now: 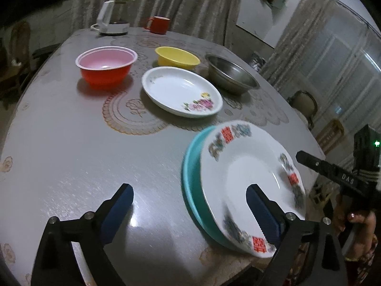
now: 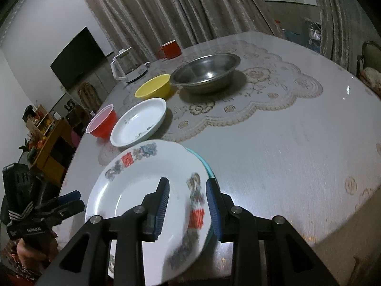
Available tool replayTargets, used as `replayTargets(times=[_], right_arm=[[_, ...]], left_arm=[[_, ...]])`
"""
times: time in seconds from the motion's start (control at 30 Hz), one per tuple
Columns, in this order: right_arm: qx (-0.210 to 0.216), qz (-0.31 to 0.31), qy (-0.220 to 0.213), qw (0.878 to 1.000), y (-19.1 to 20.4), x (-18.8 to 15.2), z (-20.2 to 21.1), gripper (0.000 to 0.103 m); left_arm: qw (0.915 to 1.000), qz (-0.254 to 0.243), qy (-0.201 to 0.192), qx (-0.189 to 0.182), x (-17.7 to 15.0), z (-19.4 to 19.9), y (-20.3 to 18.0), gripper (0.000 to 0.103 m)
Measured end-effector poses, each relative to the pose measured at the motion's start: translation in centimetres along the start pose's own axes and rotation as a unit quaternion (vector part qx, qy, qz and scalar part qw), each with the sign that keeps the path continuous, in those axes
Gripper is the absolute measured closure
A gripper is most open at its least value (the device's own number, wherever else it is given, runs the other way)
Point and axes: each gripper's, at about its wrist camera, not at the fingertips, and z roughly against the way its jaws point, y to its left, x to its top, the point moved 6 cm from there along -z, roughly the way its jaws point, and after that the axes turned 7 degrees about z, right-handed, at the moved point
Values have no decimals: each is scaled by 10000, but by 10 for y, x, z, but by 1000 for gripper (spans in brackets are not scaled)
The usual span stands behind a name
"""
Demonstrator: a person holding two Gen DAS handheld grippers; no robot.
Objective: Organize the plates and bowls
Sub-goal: 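Open the right tool and move it toward the rose-pattern white plate, then grasp the rim of the rose-pattern white plate with the right tool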
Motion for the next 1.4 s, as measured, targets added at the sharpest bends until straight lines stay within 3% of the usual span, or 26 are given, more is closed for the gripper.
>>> replayTargets(times=[0.1,0.4,0.6,0.77,0.93,1.2,1.4], right_arm=[[-50,105,42,9999,2,7,-5,65],[82,131,159,9998,2,30,-28,65],[496,-49,452,9977,1,53,-51,65],[896,181,450,9948,6,82,-65,65],[773,423,633,9941,4,101,-87,65],[971,766,1244,9845,12,110,-133,65],[1096,951,1504,9779,18,116,-158,69]], left_arm=[[9999,49,-91,87,11,0,4,5],[9991,346,-63,237,45,-18,20,4],[9971,739,-74,191,69,-31,31,4],[9961,872,-81,146,85,-43,36,5],[9954,954,-27,-3,93,-57,36,21],[9964,828,133,-92,102,-82,28,48],[9964,810,240,-109,105,-95,28,51]])
